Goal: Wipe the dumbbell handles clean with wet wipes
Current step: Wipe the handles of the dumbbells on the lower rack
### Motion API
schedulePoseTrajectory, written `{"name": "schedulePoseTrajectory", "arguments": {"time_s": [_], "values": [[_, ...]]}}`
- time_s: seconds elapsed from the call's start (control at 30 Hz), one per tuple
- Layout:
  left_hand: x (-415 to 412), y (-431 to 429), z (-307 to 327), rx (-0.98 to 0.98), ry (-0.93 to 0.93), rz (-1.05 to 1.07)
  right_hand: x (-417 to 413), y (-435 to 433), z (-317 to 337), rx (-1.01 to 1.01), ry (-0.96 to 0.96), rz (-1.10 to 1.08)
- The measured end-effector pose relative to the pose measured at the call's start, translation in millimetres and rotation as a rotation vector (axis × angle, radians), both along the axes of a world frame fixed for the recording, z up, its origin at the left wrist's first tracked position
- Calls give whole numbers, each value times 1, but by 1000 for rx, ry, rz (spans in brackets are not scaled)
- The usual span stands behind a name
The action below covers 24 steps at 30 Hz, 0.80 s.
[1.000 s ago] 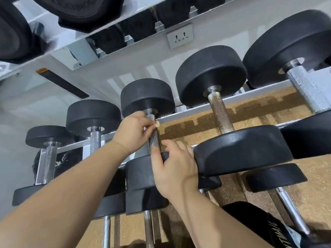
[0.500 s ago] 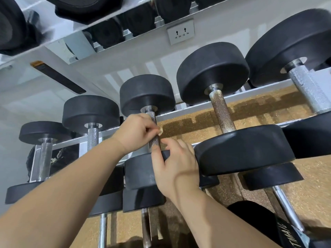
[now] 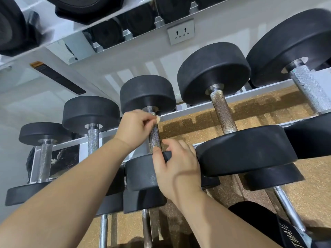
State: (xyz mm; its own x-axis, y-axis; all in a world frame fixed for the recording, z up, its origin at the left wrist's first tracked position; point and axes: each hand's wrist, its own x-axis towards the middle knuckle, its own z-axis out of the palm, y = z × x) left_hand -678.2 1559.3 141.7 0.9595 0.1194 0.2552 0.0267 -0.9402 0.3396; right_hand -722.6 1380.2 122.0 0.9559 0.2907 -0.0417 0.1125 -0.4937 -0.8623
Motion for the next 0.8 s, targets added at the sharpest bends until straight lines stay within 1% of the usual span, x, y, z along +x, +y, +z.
{"name": "schedulePoseTrajectory", "arguments": {"time_s": [0.07, 0.13, 0.2, 0.3, 0.33, 0.4, 0.53, 0.63, 0.7, 0.73, 0.8], "values": [[8, -4, 0, 3, -33, 74, 0, 0, 0, 7, 6, -1], [3, -6, -1, -28, -18, 75, 0, 0, 1, 11, 3, -4], [-11, -3, -1, -116, 70, 37, 0, -1, 2, 12, 4, -1], [-28, 9, -1, -302, 274, 1, 0, -2, 3, 24, 10, 8], [-28, 12, -2, -327, 301, -8, -1, -2, 3, 30, 10, 7], [-23, 15, -2, -291, 256, -17, -1, -2, 2, 38, 0, -3], [4, 13, -1, -114, 34, 31, -1, -1, 0, 54, -9, -22], [14, 12, 2, 7, 40, 18, -2, -1, -1, 57, -8, -26], [3, 10, 8, 3, 111, -71, -2, -1, 1, 55, -8, -27], [-7, 9, 11, -53, 193, -113, -2, -1, 1, 55, -6, -26], [-27, 5, 18, -278, 416, -135, -2, -1, 1, 50, -4, -26]]}}
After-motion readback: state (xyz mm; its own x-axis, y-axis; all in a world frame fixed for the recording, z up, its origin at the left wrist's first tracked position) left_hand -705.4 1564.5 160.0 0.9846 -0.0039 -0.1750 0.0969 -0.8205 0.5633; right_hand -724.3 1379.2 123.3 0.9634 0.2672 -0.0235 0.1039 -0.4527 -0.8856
